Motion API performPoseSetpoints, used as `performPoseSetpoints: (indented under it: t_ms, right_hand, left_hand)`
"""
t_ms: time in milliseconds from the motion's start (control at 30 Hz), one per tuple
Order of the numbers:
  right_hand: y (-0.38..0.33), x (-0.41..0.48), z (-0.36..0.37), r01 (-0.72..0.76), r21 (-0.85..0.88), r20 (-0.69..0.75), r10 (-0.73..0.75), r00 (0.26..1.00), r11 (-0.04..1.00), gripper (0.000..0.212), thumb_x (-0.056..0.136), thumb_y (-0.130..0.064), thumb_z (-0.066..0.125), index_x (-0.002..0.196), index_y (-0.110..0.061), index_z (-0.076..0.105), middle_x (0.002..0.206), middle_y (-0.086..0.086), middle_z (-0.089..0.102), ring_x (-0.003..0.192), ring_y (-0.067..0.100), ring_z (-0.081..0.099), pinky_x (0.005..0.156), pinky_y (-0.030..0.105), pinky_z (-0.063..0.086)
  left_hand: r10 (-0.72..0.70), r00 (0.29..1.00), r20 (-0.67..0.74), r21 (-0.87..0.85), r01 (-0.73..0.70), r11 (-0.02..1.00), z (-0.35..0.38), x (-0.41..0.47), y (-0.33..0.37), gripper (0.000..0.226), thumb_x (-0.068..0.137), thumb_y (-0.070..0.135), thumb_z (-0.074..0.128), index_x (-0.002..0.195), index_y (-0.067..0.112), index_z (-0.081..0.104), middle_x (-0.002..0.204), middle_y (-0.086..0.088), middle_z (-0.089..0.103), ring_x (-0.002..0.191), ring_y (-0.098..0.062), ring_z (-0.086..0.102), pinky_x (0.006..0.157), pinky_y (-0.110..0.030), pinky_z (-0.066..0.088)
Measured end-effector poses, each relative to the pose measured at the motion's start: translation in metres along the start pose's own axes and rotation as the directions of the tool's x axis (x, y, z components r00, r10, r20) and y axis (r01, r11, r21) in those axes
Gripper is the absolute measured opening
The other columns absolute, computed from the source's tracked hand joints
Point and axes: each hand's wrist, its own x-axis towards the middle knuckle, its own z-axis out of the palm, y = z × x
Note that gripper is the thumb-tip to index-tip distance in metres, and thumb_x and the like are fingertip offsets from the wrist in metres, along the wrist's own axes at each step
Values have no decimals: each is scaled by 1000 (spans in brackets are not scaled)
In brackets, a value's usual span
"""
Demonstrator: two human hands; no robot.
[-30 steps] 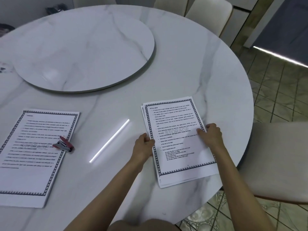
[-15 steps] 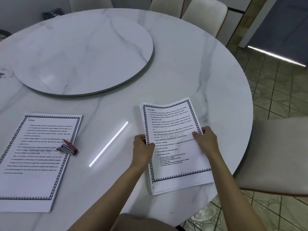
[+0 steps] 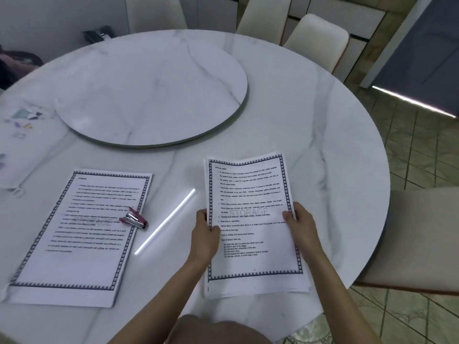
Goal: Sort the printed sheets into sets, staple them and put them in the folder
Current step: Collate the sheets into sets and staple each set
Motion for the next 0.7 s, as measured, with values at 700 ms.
performPoseSetpoints:
  t_ms: [700]
  right_hand:
    - [-69,-85,83,305,453,-131,-276,952,838,22,92,-9,51,101,-27,58,97,-24,68,95,-5,61,83,13,49]
  left_hand:
    - [298,925,-235,-220,-349,911,-114,-40,4,44,87,10,59,129,9,46,118,-4,62,107,-10,60,93,-30,51]
